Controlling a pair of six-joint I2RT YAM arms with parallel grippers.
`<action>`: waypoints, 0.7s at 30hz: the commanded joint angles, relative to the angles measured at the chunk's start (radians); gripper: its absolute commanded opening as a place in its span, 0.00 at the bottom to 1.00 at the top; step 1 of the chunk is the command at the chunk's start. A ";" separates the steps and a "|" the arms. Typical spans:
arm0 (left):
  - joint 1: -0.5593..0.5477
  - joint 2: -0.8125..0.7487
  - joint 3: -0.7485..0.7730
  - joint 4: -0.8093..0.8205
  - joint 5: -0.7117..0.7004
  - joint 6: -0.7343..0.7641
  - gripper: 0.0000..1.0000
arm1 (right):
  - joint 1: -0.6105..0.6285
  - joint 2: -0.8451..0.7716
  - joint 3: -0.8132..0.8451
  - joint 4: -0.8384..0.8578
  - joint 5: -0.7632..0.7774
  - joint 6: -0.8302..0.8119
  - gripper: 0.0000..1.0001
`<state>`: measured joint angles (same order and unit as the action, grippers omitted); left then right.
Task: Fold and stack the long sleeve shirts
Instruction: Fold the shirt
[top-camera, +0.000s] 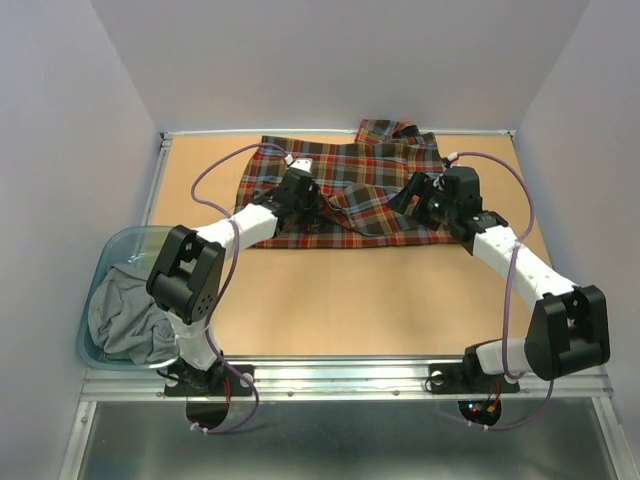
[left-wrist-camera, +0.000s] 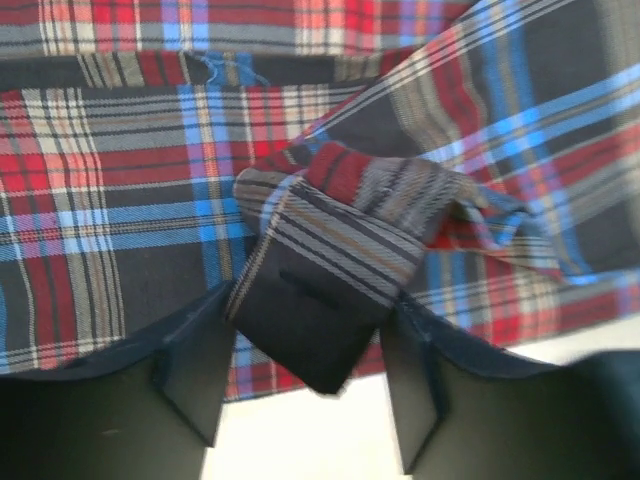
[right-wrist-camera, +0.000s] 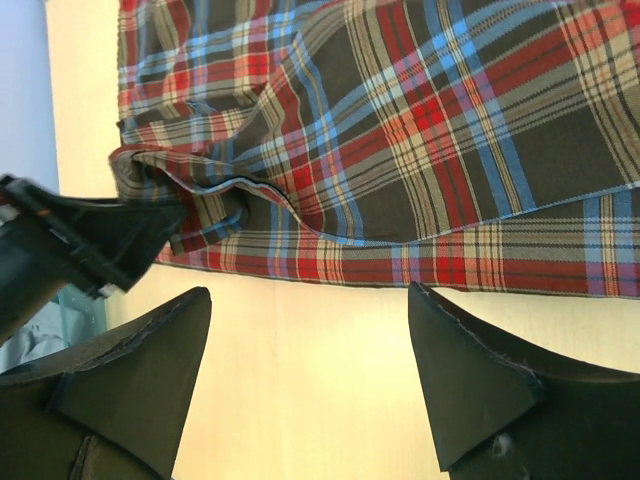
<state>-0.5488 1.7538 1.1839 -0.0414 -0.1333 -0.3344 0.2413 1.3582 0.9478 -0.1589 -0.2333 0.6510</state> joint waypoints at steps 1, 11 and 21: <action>-0.008 0.024 0.054 0.012 -0.080 0.072 0.53 | -0.010 -0.053 -0.027 -0.004 0.029 -0.043 0.84; -0.008 0.004 0.122 0.035 -0.297 0.527 0.15 | -0.014 -0.074 -0.026 -0.047 0.060 -0.096 0.84; -0.042 -0.115 -0.171 0.276 -0.447 0.916 0.43 | -0.016 -0.062 -0.017 -0.062 0.074 -0.117 0.84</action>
<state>-0.5720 1.6981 1.0935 0.1467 -0.4931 0.4274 0.2337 1.3140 0.9451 -0.2237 -0.1833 0.5629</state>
